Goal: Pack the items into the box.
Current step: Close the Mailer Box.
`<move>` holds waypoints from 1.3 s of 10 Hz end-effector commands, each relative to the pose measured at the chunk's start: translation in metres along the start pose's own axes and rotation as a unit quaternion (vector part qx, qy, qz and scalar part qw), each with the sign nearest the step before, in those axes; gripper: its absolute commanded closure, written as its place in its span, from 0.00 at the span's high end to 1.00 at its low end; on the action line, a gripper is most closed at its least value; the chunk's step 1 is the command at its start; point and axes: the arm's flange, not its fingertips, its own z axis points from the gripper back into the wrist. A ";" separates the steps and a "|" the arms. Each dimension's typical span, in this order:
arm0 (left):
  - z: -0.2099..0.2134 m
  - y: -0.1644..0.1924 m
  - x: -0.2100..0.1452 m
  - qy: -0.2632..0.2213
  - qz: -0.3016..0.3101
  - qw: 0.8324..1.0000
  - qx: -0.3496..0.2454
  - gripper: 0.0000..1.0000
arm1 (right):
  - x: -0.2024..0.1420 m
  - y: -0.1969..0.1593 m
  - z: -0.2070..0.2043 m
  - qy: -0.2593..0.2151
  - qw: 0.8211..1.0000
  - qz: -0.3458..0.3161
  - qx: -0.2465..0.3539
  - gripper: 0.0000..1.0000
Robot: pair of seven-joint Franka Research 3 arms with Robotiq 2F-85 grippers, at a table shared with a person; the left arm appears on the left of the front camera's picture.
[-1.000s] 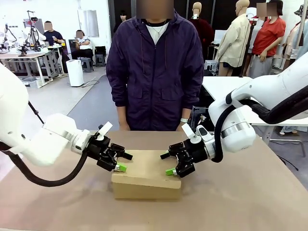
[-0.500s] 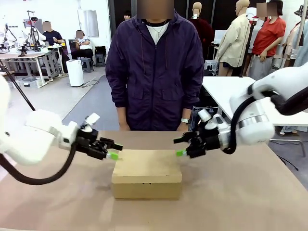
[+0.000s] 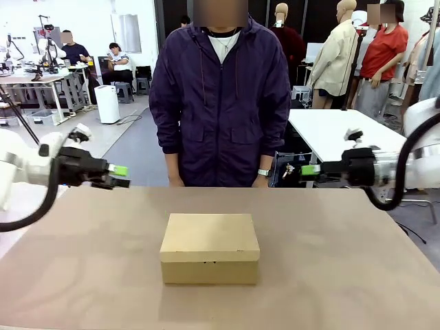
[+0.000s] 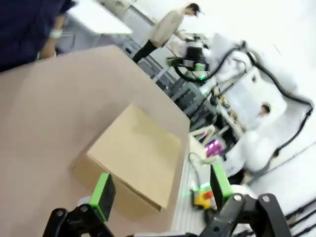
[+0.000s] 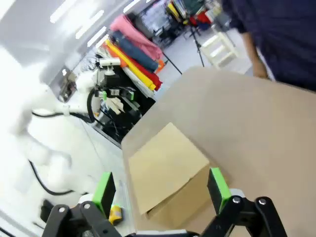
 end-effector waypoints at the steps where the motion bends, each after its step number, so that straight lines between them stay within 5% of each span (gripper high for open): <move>1: 0.045 0.003 -0.006 -0.049 0.087 0.995 0.002 1.00 | 0.000 0.010 0.054 -0.037 0.996 -0.077 0.003 1.00; 4: 0.109 0.024 -0.027 -0.163 0.108 0.980 0.031 1.00 | -0.010 -0.001 0.095 -0.039 0.993 -0.103 -0.039 1.00; 6: 0.114 0.022 -0.022 -0.125 0.116 0.985 0.034 1.00 | -0.011 -0.003 0.105 -0.051 0.993 -0.104 -0.029 1.00; 13: 0.114 0.022 -0.022 -0.125 0.116 0.985 0.034 1.00 | -0.011 -0.003 0.105 -0.051 0.993 -0.104 -0.029 1.00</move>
